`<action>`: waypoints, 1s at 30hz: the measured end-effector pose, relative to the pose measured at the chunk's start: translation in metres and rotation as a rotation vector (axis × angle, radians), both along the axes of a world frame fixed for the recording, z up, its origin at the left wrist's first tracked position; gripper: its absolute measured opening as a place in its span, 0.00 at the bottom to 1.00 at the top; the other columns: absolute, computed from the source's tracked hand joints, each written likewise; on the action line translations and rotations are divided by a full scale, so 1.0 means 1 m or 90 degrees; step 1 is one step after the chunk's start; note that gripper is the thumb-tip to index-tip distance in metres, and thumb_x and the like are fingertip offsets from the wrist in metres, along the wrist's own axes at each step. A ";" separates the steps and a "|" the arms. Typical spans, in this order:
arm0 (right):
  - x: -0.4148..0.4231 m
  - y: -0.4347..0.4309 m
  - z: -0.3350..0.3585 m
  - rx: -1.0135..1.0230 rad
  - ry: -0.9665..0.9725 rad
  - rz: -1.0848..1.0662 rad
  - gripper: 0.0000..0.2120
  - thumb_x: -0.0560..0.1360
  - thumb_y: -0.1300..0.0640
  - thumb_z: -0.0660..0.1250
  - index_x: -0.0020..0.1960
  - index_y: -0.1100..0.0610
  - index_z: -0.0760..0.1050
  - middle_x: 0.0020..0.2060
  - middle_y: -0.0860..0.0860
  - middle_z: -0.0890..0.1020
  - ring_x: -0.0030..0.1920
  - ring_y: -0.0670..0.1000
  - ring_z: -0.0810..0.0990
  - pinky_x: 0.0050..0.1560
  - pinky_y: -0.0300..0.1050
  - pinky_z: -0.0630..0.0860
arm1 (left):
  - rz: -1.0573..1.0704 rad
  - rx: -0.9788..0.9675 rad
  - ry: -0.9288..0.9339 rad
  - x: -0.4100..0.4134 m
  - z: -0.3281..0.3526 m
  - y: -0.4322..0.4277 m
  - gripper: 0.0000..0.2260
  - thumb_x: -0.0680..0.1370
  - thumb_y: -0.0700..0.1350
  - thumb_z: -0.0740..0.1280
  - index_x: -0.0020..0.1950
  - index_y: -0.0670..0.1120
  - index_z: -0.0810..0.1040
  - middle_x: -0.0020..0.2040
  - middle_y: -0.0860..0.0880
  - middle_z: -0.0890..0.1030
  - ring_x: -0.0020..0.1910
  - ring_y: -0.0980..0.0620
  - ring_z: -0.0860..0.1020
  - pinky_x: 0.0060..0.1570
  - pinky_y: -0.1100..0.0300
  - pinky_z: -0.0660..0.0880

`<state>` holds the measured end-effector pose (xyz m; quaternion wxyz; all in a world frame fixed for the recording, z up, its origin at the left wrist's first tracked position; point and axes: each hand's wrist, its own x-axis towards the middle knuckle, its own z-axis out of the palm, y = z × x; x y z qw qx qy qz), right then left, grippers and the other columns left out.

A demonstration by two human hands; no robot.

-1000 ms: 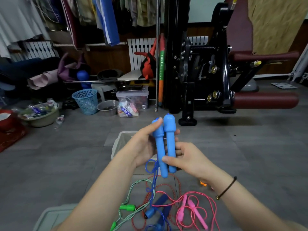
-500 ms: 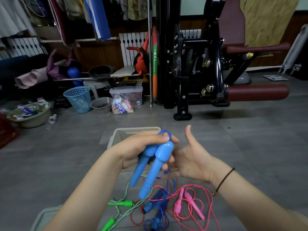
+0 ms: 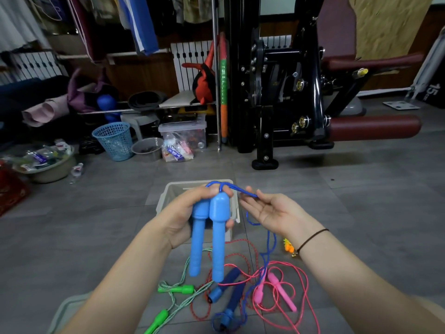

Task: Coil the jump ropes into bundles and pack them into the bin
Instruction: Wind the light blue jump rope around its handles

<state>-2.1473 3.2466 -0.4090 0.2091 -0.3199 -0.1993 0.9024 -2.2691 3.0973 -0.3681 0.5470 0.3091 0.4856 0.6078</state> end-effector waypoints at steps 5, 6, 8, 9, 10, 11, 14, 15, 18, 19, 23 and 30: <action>-0.010 -0.003 -0.003 0.000 0.015 0.017 0.06 0.79 0.67 0.57 0.48 0.66 0.72 0.36 0.61 0.83 0.31 0.60 0.84 0.33 0.57 0.80 | 0.191 0.112 -0.261 0.015 0.000 0.016 0.11 0.71 0.51 0.64 0.44 0.48 0.84 0.42 0.52 0.82 0.26 0.51 0.77 0.27 0.64 0.75; -0.011 -0.005 -0.005 0.003 0.023 0.015 0.05 0.78 0.67 0.59 0.46 0.64 0.73 0.36 0.60 0.83 0.32 0.58 0.84 0.33 0.56 0.80 | 0.216 0.146 -0.289 0.015 0.002 0.018 0.12 0.72 0.52 0.63 0.47 0.49 0.83 0.45 0.53 0.83 0.25 0.53 0.77 0.26 0.65 0.74; -0.012 -0.009 -0.007 0.051 0.033 0.031 0.05 0.76 0.65 0.63 0.43 0.58 0.74 0.35 0.54 0.84 0.34 0.54 0.85 0.36 0.52 0.82 | 0.264 0.171 -0.207 0.007 0.003 0.022 0.12 0.74 0.52 0.63 0.55 0.51 0.80 0.52 0.53 0.83 0.28 0.53 0.77 0.25 0.66 0.72; -0.012 -0.012 -0.006 0.101 0.030 0.055 0.06 0.76 0.63 0.65 0.42 0.55 0.76 0.36 0.51 0.84 0.36 0.52 0.84 0.39 0.49 0.82 | 0.290 0.151 -0.076 0.002 0.003 0.022 0.12 0.75 0.52 0.64 0.57 0.52 0.79 0.52 0.52 0.83 0.31 0.52 0.78 0.25 0.66 0.70; -0.012 -0.014 -0.004 0.158 0.025 0.075 0.06 0.76 0.61 0.65 0.43 0.52 0.78 0.37 0.48 0.84 0.39 0.51 0.83 0.42 0.48 0.81 | 0.317 0.108 0.111 -0.003 0.004 0.021 0.11 0.76 0.51 0.65 0.57 0.54 0.79 0.49 0.52 0.84 0.34 0.53 0.78 0.26 0.66 0.69; -0.013 -0.016 -0.002 0.214 0.020 0.087 0.06 0.76 0.59 0.65 0.44 0.50 0.80 0.38 0.45 0.84 0.40 0.49 0.81 0.44 0.46 0.77 | 0.345 0.052 0.325 -0.008 0.003 0.019 0.08 0.76 0.50 0.67 0.55 0.56 0.80 0.49 0.52 0.84 0.37 0.56 0.78 0.29 0.68 0.69; -0.014 -0.015 0.001 0.304 0.019 0.057 0.08 0.77 0.54 0.64 0.49 0.48 0.82 0.43 0.44 0.82 0.37 0.44 0.72 0.39 0.39 0.66 | 0.311 -0.212 0.927 -0.016 -0.001 0.016 0.09 0.76 0.53 0.65 0.55 0.59 0.79 0.55 0.53 0.81 0.43 0.57 0.78 0.39 0.63 0.70; -0.013 -0.013 0.002 0.299 0.010 0.035 0.08 0.77 0.53 0.63 0.49 0.48 0.82 0.42 0.44 0.81 0.35 0.44 0.70 0.38 0.38 0.65 | 0.257 -0.287 1.044 -0.014 -0.003 0.015 0.12 0.75 0.55 0.63 0.58 0.60 0.77 0.55 0.53 0.81 0.47 0.50 0.78 0.41 0.60 0.70; -0.006 0.001 0.003 0.208 -0.037 -0.029 0.07 0.76 0.52 0.65 0.50 0.49 0.81 0.38 0.44 0.76 0.34 0.44 0.68 0.37 0.37 0.66 | 0.133 -0.305 1.159 -0.002 -0.005 0.016 0.11 0.75 0.57 0.60 0.53 0.55 0.76 0.50 0.53 0.80 0.46 0.46 0.76 0.39 0.58 0.68; -0.002 0.006 0.002 0.169 -0.048 -0.049 0.07 0.76 0.52 0.65 0.50 0.50 0.81 0.38 0.45 0.75 0.33 0.44 0.68 0.37 0.36 0.67 | 0.118 -0.294 1.152 0.000 -0.004 0.017 0.10 0.75 0.56 0.60 0.50 0.54 0.76 0.47 0.53 0.80 0.43 0.47 0.74 0.38 0.59 0.67; 0.005 0.024 0.000 0.034 -0.046 -0.130 0.06 0.77 0.57 0.64 0.44 0.55 0.79 0.37 0.47 0.77 0.35 0.45 0.72 0.38 0.36 0.71 | 0.174 -0.342 1.113 -0.006 0.004 0.004 0.09 0.73 0.55 0.61 0.50 0.58 0.77 0.40 0.52 0.74 0.39 0.47 0.70 0.38 0.59 0.67; 0.024 0.052 0.008 -0.025 0.043 -0.187 0.12 0.81 0.59 0.56 0.42 0.58 0.73 0.38 0.52 0.79 0.39 0.51 0.79 0.40 0.49 0.79 | 0.313 -0.486 1.022 -0.051 0.005 -0.033 0.10 0.73 0.54 0.64 0.53 0.58 0.79 0.43 0.47 0.76 0.43 0.42 0.73 0.40 0.58 0.67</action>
